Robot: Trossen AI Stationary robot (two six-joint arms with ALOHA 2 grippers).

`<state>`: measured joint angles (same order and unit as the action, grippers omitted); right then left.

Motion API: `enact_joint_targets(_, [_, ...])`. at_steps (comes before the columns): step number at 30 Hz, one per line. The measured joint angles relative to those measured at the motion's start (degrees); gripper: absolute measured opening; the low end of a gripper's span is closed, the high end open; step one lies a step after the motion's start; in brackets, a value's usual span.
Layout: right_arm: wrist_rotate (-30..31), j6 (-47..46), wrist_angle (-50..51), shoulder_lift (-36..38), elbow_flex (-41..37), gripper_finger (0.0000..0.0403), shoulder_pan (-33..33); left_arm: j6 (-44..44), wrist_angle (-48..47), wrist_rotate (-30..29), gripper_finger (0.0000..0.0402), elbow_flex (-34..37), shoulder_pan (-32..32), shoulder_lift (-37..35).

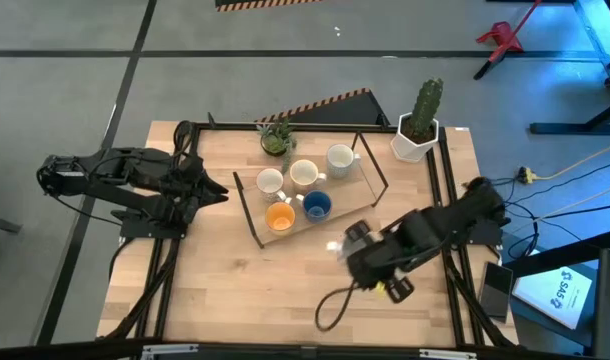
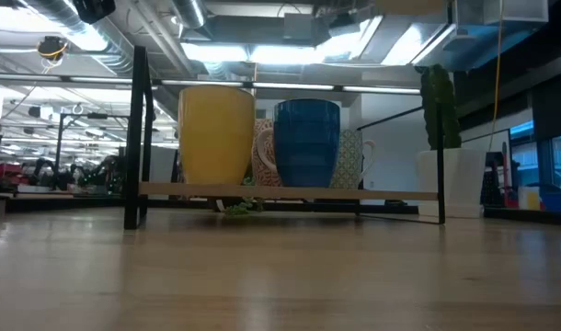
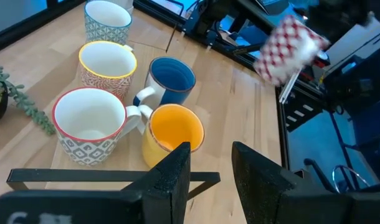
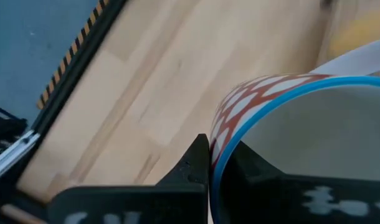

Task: Place coffee mugs
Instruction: Put the red patterned mug on the shelf

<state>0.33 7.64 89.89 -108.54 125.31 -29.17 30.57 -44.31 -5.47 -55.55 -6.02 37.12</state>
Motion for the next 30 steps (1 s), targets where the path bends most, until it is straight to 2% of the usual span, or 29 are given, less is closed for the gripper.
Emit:
enact_joint_targets(9, [0.1,-16.6,0.1,17.9,-24.6,0.0003,2.4,-1.2,0.2,-1.1,0.0112,0.0,0.0,0.0])
enact_joint_targets(13, [0.5,-17.7,-3.7,22.1,-31.5,0.0003,6.7,-1.9,0.3,-1.1,0.0112,0.0,0.0,0.0])
enact_joint_targets(20, [-1.1,-8.0,-9.3,23.7,-35.4,0.0003,15.9,-2.7,2.3,-1.6,0.0112,0.0,0.0,0.0])
enact_joint_targets(30, [-1.4,11.6,-10.9,23.7,-39.2,0.0003,26.5,-2.7,3.8,-7.1,0.0112,0.0,0.0,0.0])
